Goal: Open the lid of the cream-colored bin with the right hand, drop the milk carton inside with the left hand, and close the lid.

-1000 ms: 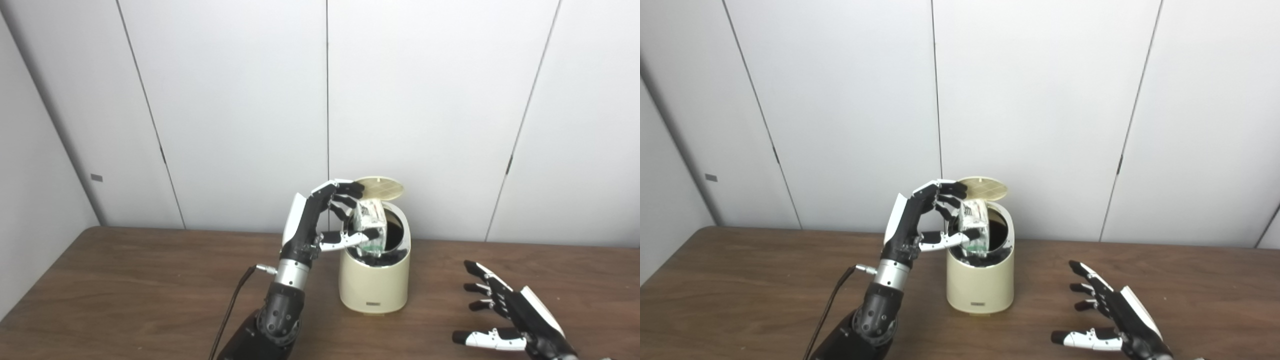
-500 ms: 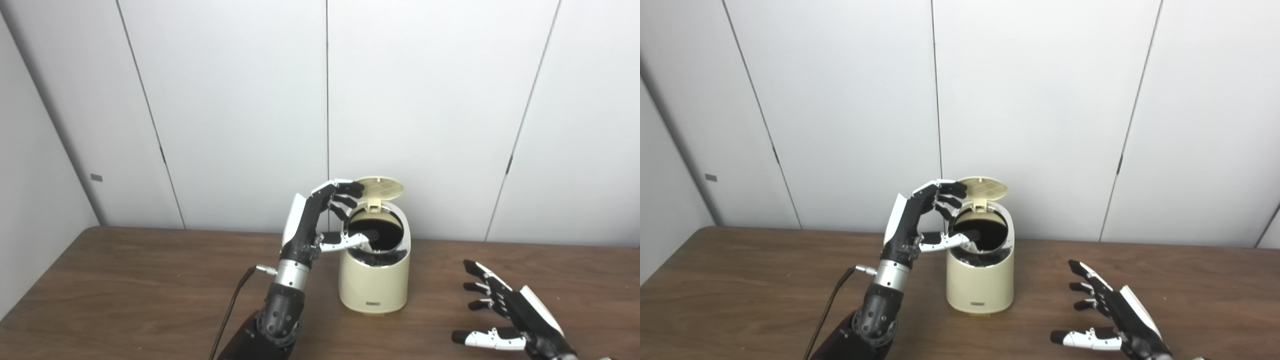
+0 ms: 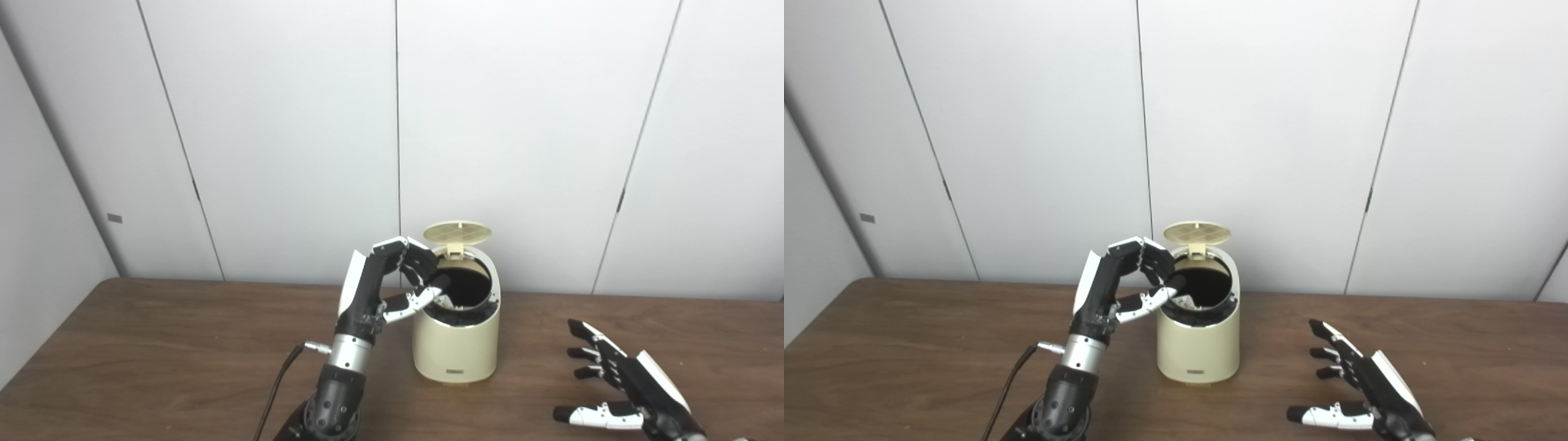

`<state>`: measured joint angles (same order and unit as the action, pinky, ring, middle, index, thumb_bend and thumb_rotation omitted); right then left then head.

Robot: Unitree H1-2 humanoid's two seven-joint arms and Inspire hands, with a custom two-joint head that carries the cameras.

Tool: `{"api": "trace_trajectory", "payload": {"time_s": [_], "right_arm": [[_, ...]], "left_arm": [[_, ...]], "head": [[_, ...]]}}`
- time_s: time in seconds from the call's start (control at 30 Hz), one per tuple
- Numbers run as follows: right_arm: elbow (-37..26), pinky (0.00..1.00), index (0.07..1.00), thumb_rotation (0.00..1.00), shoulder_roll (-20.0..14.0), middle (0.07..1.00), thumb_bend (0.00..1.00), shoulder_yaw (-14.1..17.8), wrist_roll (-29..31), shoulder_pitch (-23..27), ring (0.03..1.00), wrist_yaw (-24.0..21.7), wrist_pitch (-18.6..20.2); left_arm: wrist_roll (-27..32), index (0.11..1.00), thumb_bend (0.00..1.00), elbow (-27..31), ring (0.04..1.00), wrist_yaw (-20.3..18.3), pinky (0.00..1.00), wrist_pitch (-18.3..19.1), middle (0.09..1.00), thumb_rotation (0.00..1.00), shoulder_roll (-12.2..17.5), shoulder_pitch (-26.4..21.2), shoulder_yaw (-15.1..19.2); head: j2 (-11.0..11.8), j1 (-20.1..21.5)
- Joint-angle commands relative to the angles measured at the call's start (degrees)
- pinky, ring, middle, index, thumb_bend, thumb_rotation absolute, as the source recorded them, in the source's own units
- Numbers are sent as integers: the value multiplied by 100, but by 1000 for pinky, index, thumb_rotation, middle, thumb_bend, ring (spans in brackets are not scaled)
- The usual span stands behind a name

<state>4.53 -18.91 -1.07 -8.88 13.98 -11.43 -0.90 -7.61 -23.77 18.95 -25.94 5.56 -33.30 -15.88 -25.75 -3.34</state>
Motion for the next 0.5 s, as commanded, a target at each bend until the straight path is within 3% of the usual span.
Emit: {"api": "trace_trajectory", "payload": {"time_s": [0.0,0.2,0.27,0.33,0.37,0.4,0.47], "right_arm": [[-165,715,932,256,-65,939,795,38,7,180,842,73,-158],[-297,733,933,227,-26,943,782,32,6,165,852,60,-6],[-309,734,934,231,-33,945,781,26,1,166,850,52,-8],[-265,729,936,224,-44,945,774,29,16,176,850,47,-60],[-234,743,936,219,-48,943,772,35,27,181,852,48,-83],[-218,744,936,219,-48,943,772,38,30,187,852,53,-101],[-249,740,934,236,-44,937,778,38,24,199,843,59,-99]], "left_arm": [[145,503,502,334,447,-56,383,-98,485,0,66,-195,162],[530,519,500,743,443,-459,415,-98,500,0,19,-48,596],[660,512,513,868,516,-628,428,-97,492,0,0,15,768],[817,503,511,986,549,-852,448,-96,590,44,1,104,919],[952,595,566,1048,588,-1002,477,-87,665,106,19,165,974],[1110,629,585,1131,596,-1153,482,-2,677,123,38,228,1024],[1598,775,688,1419,662,-1483,520,463,744,232,71,376,1126]], "head": [[-3,-17],[-4,-30],[-6,-37],[-6,-37],[-11,-42],[-11,-42],[-20,-52]]}}
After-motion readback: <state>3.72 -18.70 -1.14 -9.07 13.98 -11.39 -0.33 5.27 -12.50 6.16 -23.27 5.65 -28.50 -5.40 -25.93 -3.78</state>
